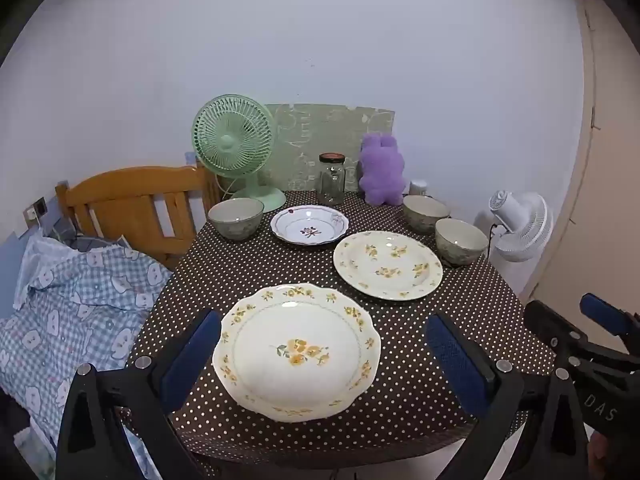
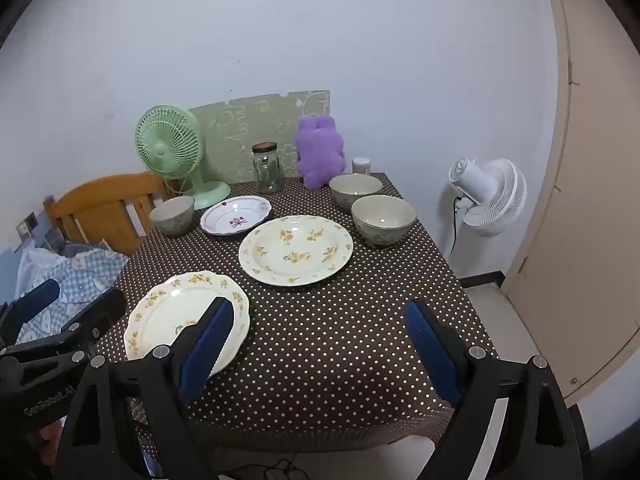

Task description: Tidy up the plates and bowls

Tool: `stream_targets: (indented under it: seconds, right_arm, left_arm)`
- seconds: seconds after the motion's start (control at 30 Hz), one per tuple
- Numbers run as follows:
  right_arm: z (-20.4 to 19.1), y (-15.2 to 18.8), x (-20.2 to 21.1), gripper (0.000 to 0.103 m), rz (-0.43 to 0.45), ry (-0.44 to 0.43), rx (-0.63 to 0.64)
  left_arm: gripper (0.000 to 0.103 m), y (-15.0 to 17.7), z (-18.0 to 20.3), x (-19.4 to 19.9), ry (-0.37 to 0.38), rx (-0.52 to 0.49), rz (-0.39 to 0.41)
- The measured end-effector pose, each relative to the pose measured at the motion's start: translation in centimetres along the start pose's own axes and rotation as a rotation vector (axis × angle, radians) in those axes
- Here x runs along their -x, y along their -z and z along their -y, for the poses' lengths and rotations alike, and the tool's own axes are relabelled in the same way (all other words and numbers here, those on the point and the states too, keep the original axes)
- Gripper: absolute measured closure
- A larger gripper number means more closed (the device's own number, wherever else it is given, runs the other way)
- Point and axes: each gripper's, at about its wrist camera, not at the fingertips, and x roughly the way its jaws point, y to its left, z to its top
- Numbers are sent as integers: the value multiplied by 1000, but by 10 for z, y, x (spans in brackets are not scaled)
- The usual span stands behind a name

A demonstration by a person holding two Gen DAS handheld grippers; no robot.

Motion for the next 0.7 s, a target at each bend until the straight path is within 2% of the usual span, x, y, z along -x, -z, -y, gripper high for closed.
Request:
stream_targets:
  seconds: [0.23, 0.27, 0.7]
  right_arm:
    - [-1, -5, 2, 14, 2, 48, -23]
    - [-1, -3, 7, 14, 1, 20, -6]
    - [-2, -5, 6, 14, -6, -11, 13]
  left_arm:
    - [0, 0, 7, 12, 18, -15, 14]
    - [0, -2, 9, 11, 14, -19, 7]
    - [0, 1, 5, 9, 15, 10, 28]
